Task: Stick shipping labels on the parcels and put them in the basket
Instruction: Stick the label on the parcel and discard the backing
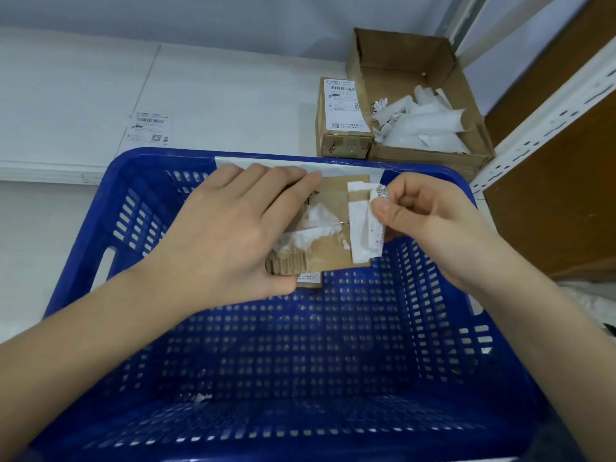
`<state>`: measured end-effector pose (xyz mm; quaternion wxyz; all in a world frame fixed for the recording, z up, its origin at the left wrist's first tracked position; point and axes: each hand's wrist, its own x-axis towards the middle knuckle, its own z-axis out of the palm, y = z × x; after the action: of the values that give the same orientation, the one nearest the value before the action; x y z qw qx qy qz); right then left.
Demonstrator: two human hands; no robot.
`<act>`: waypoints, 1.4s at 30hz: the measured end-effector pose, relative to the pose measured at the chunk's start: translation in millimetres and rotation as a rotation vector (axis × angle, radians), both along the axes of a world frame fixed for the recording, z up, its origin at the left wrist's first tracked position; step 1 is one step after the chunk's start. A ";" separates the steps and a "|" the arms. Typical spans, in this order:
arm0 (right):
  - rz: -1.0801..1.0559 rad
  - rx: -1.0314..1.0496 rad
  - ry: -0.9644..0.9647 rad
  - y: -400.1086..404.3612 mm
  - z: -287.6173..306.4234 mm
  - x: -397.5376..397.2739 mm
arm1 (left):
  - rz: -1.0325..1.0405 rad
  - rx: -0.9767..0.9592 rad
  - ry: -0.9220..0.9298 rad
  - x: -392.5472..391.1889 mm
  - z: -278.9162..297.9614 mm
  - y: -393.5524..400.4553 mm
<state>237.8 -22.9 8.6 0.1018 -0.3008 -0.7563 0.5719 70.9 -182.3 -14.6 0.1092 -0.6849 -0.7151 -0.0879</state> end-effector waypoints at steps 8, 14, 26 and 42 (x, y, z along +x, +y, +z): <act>-0.043 0.374 -0.090 -5.4 -13.8 -2.5 | -0.008 -0.033 0.068 6.7 -7.7 3.8; -0.022 0.923 -0.150 -27.8 -39.0 -10.0 | 0.003 -0.069 0.098 8.7 -13.9 3.4; -0.006 0.559 -0.176 -33.7 -51.4 -12.3 | 0.048 -0.166 0.141 9.4 -21.7 1.0; -0.046 0.466 -0.186 -39.6 -51.9 -11.1 | 0.072 -0.136 0.122 8.2 -15.6 1.1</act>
<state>226.6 -62.5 -43.3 0.1114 -0.3377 -0.8669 0.3494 79.1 -181.1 -30.2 0.1089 -0.6686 -0.7355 0.0068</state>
